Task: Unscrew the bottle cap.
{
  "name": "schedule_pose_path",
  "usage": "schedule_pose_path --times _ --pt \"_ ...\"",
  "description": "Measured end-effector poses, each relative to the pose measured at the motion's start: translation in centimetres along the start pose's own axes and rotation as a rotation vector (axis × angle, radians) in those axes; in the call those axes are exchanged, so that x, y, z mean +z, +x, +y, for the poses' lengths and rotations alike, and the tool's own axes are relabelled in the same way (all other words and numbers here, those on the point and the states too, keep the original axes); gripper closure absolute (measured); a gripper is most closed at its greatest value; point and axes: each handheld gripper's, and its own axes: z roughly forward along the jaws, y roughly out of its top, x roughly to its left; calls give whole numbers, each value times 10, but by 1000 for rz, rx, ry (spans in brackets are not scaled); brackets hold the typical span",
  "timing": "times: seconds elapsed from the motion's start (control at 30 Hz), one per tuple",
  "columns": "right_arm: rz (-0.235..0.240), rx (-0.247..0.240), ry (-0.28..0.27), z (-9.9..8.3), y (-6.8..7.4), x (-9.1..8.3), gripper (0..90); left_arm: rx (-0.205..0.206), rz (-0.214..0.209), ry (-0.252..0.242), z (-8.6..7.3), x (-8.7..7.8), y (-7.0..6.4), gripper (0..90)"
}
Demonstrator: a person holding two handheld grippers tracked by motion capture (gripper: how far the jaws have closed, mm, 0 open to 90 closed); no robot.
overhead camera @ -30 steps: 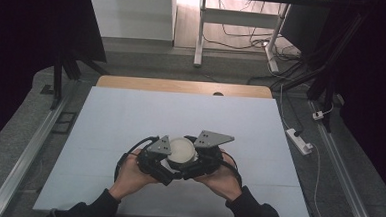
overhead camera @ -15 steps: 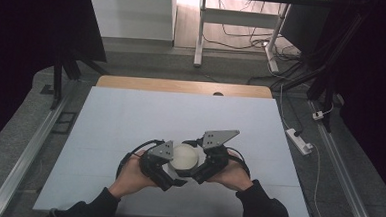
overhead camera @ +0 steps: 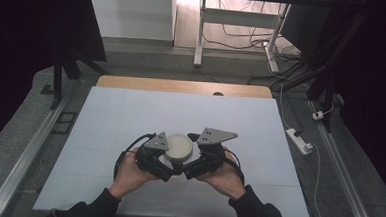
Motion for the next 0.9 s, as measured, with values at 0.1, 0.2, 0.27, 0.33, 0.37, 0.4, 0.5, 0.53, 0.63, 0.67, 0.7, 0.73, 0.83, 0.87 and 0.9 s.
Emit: schedule_pose_path --times 0.1,0.2,0.27,0.33,0.37,0.4,0.5,0.53,0.63,0.67,0.7,0.73,0.83,0.87,0.9 --pt "-36 9 -5 -1 4 4 0 -3 4 2 1 0 -1 77" --pt "-68 34 -13 -2 5 5 11 2 9 12 2 3 -4 77" --pt "-64 57 -26 -4 3 5 56 2 14 12 2 4 -5 77" --pt "-62 66 -26 -5 2 6 60 -2 17 17 3 6 -6 77" --pt "-64 65 -25 -6 2 6 61 -2 15 19 3 6 -6 77" --pt "-70 59 -24 -6 3 6 64 -2 13 21 3 6 -6 77" --pt "-67 37 -20 -4 3 4 72 3 -2 19 2 5 -5 77" --pt "-54 35 -19 -4 2 4 72 9 -11 20 3 5 -5 77" --pt "1 32 -17 -3 -2 1 72 24 -49 12 3 3 -4 77" --pt "20 32 -18 -3 -3 0 73 28 -66 7 3 3 -4 77" --pt "40 30 -20 -3 -4 -1 73 35 -82 6 3 2 -3 77" --pt "58 23 -17 -2 -6 -2 73 44 -92 5 3 2 -3 77" --pt "116 11 -16 -2 -9 -5 73 66 -127 5 4 1 -4 77" --pt "134 7 -17 -2 -10 -6 73 66 -127 5 4 1 -4 77" --pt "148 5 -16 -1 -11 -7 73 80 -139 7 4 0 -4 77"
